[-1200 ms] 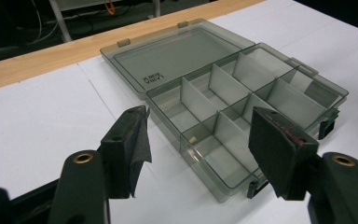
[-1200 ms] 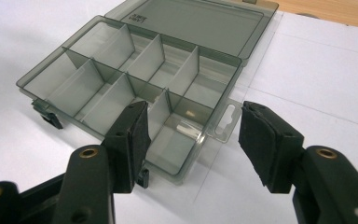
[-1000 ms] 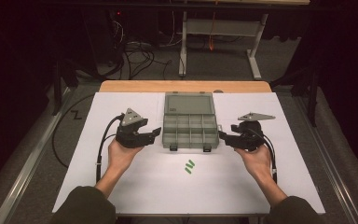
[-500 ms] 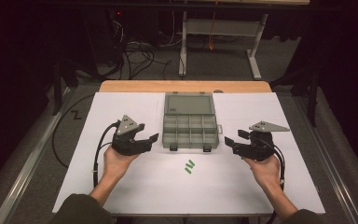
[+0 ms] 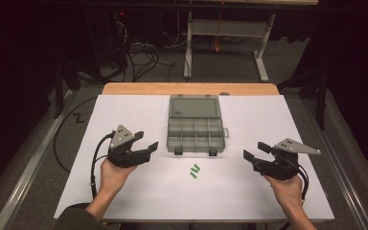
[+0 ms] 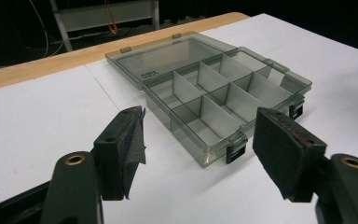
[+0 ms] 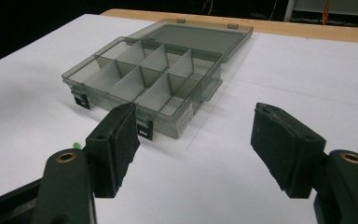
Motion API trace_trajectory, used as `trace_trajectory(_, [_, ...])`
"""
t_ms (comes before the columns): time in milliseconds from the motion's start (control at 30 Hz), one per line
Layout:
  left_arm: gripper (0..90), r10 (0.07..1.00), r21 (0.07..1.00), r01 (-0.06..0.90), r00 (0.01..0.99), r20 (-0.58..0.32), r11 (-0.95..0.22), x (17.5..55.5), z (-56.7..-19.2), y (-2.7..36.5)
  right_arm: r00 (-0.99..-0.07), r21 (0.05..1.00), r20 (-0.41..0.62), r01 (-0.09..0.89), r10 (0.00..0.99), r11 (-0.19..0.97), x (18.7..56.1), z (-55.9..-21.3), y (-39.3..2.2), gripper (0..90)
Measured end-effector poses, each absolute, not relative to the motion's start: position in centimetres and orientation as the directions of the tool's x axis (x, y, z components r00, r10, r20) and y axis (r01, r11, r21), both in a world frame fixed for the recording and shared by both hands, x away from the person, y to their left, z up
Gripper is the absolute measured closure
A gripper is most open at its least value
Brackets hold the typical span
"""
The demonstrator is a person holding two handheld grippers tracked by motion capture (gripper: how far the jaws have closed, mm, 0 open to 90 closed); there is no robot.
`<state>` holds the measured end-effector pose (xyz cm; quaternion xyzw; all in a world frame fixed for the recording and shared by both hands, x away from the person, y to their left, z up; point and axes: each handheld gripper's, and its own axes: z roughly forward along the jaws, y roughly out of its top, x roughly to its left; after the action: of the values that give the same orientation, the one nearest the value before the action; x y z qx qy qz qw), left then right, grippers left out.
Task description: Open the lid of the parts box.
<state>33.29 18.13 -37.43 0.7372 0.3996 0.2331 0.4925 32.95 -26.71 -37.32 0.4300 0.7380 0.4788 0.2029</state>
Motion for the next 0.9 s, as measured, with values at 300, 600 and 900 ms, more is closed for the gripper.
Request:
trace_trajectory(300, [33.4, 0.824, 0.922, 0.35, 0.563, -0.063, -0.169, 31.9, -38.4, 19.0, -0.536, 0.895, 0.133, 0.427, 0.834, 0.132, 31.1, -38.7, -28.6, 31.2])
trace_trajectory(600, [33.2, 0.83, 0.927, 0.348, 0.552, -0.082, -0.14, 31.0, -39.2, 19.5, -0.519, 0.912, 0.122, 0.395, 0.846, 0.112, 30.2, -39.5, -29.8, 31.2])
trace_trajectory(900, [33.0, 0.822, 0.928, 0.352, 0.561, -0.103, -0.124, 30.2, -40.1, 19.8, -0.524, 0.918, 0.089, 0.373, 0.847, 0.134, 29.6, -40.5, -30.2, 29.8])
